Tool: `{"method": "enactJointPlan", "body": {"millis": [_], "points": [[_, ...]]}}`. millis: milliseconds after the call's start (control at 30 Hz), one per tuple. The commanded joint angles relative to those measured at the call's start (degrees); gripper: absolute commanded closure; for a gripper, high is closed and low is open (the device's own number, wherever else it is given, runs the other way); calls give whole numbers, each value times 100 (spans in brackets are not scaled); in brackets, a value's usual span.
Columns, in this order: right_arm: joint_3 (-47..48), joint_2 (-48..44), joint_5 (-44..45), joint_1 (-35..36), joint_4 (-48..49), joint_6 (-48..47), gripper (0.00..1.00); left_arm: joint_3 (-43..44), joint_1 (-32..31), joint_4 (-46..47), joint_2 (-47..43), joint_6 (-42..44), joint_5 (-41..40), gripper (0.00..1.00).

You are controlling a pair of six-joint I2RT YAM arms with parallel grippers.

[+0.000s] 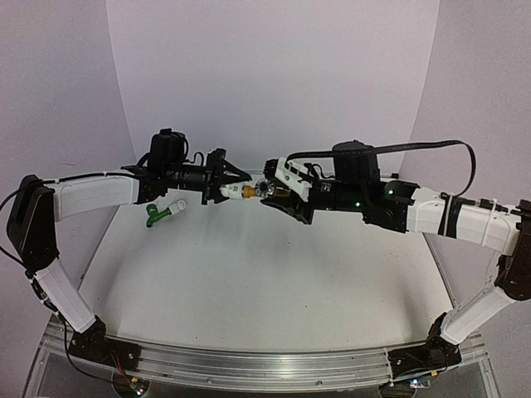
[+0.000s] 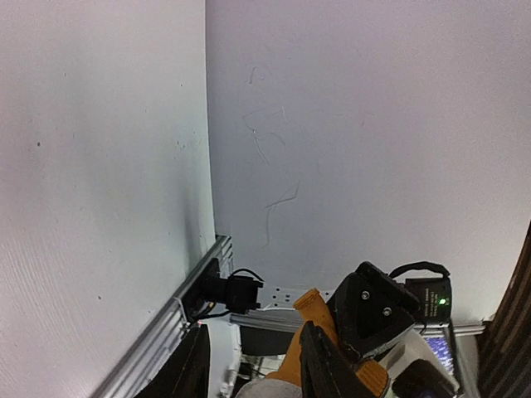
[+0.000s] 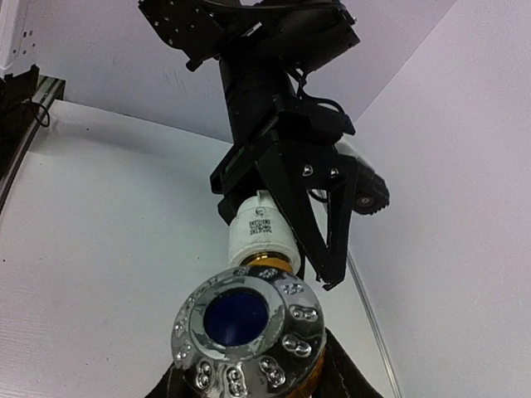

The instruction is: Install the water faucets

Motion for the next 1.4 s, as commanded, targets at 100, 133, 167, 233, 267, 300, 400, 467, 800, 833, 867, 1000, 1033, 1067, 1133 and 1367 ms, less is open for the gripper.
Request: {"method": "enactJointPlan", "body": {"millis": [100,133,167,233,267,300,400,467,800,833,867,1000,1033,1067,1133,1367], "points": [[308,45,-315,33,150,1896,93,482,-33,311,-720,3364,-675,100],[316,37,-370,30,190,2221,95,561,-88,316,-768,3951,-647,100],[326,32,-438,31,233,2549,96,624,-143,323,-813,4517,-615,100],[371,55,-525,32,326,3285,99,639,-309,369,-928,5727,-530,100],[416,72,-550,33,350,3622,100,612,-413,382,-992,6427,-432,100],[460,93,-537,33,384,4116,100,549,-531,418,-1062,7253,-322,100],[541,140,-435,27,573,5479,100,354,-754,559,-1187,9239,382,100],[650,180,-488,7,672,6290,100,317,-785,643,-1211,10288,1158,100],[751,648,-1570,-835,1520,10834,100,-342,-725,663,-1366,15353,2863,100],[828,687,-1712,-910,1528,10979,99,-353,-672,663,-1354,15467,2927,100],[910,709,-1834,-966,1531,11046,95,-361,-611,663,-1342,15551,2982,100],[991,472,-2105,-1122,1180,10544,65,-267,-474,654,-1305,14925,2800,100],[959,378,-2085,-1182,789,10216,58,-201,-470,654,-1303,14452,2647,100],[904,243,-2062,-1231,448,9941,50,-124,-469,654,-1298,13957,2497,100],[778,-50,-2046,-1367,-76,9326,35,40,-472,654,-1282,12937,2181,100],[431,-895,-1077,-1523,-1626,6090,9,983,-483,694,-729,8471,1545,100]]}}
